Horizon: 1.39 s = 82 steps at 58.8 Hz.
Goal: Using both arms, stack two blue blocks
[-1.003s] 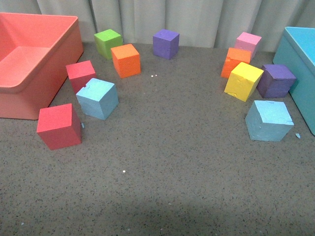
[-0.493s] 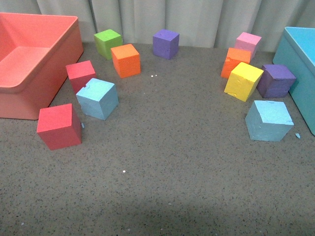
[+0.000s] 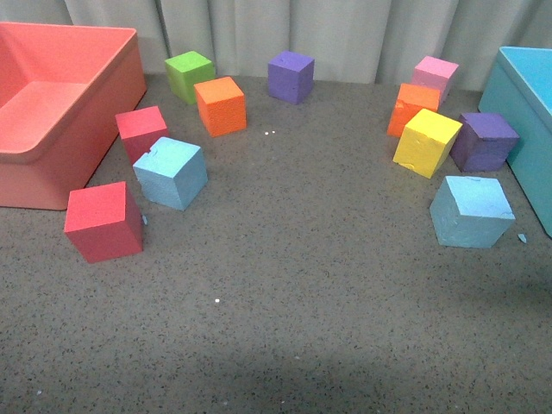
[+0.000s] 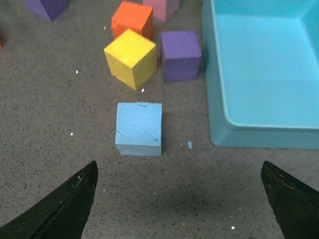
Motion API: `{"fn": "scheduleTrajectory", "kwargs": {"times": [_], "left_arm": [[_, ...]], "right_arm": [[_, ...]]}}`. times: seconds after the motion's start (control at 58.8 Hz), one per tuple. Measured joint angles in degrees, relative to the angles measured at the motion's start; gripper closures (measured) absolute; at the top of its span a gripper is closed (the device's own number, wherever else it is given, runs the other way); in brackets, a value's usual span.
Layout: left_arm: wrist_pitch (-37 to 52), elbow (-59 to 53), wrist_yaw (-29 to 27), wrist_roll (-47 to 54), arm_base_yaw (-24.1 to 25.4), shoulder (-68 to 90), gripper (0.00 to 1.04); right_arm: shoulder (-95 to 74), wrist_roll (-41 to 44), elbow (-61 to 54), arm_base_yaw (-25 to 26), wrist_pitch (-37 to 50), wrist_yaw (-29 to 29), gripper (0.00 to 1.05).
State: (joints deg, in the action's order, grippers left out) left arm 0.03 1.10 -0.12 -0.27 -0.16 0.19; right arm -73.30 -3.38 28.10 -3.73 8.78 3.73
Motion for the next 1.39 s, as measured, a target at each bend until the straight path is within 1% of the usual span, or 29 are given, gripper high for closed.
{"fn": "scheduleTrajectory", "kwargs": {"times": [0.187, 0.289, 0.391, 0.442, 0.51, 0.799, 0.935, 0.969, 1.105, 1.156, 1.275, 1.394], "left_arm": [[0.0, 0.0, 0.0, 0.0, 0.0, 0.0, 0.07], [0.0, 0.0, 0.0, 0.0, 0.0, 0.0, 0.07], [0.0, 0.0, 0.0, 0.0, 0.0, 0.0, 0.07], [0.0, 0.0, 0.0, 0.0, 0.0, 0.0, 0.07], [0.0, 0.0, 0.0, 0.0, 0.0, 0.0, 0.07], [0.0, 0.0, 0.0, 0.0, 0.0, 0.0, 0.07], [0.0, 0.0, 0.0, 0.0, 0.0, 0.0, 0.07], [0.0, 0.0, 0.0, 0.0, 0.0, 0.0, 0.07], [0.0, 0.0, 0.0, 0.0, 0.0, 0.0, 0.07], [0.0, 0.0, 0.0, 0.0, 0.0, 0.0, 0.07], [0.0, 0.0, 0.0, 0.0, 0.0, 0.0, 0.07], [0.0, 0.0, 0.0, 0.0, 0.0, 0.0, 0.07]], "right_arm": [[-19.1, -4.0, 14.9, -0.5, -9.0, -2.6, 0.09], [-27.9, -5.8, 21.9, -1.4, -13.3, -2.9, 0.09], [-32.1, -6.0, 25.3, -1.9, -15.1, -2.1, 0.09], [-34.8, -6.3, 27.7, -2.2, -16.6, -0.2, 0.09], [-37.8, -6.4, 30.6, -2.7, -18.5, -1.3, 0.09], [-45.9, -6.3, 37.4, -3.4, -21.5, 0.3, 0.09], [-48.4, -5.7, 39.5, -3.4, -23.0, -0.3, 0.09], [-49.1, -5.6, 40.0, -3.4, -23.3, -0.2, 0.13], [-51.4, -5.3, 41.6, -3.3, -24.5, -0.6, 0.41], [-51.5, -5.2, 41.8, -3.3, -24.5, -0.6, 0.49], [-51.2, -5.4, 41.8, -3.3, -24.4, -0.8, 0.55], [-48.5, -7.2, 40.2, -4.3, -23.9, -2.8, 0.57]]}}
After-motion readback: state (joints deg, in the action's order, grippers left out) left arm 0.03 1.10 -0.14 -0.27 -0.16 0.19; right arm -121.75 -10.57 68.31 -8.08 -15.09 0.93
